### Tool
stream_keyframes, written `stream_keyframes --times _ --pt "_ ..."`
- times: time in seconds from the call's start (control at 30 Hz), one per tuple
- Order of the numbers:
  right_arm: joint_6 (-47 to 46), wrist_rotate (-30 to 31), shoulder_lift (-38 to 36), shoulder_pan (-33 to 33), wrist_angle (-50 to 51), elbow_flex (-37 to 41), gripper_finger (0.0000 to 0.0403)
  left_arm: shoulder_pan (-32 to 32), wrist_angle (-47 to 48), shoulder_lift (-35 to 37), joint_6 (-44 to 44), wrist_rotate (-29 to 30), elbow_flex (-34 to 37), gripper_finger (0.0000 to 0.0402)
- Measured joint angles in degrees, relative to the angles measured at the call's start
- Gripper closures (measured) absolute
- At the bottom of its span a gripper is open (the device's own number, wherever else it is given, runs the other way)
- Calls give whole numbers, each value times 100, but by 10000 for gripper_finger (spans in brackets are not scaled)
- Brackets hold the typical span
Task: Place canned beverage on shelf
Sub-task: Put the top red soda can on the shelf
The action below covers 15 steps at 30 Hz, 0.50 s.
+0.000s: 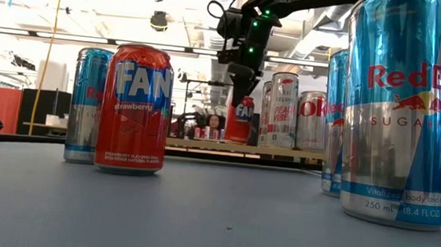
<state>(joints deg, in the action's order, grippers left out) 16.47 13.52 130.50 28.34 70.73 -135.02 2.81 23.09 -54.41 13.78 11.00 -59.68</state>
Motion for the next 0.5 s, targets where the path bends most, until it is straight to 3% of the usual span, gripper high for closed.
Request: stream_keyframes --times 0.1,0.5 --pt "79 290 0 -13 8 1 106 0 5 4 33 -2 0 391" --pt "157 221 0 -109 127 2 106 0 -11 9 106 -9 0 391"
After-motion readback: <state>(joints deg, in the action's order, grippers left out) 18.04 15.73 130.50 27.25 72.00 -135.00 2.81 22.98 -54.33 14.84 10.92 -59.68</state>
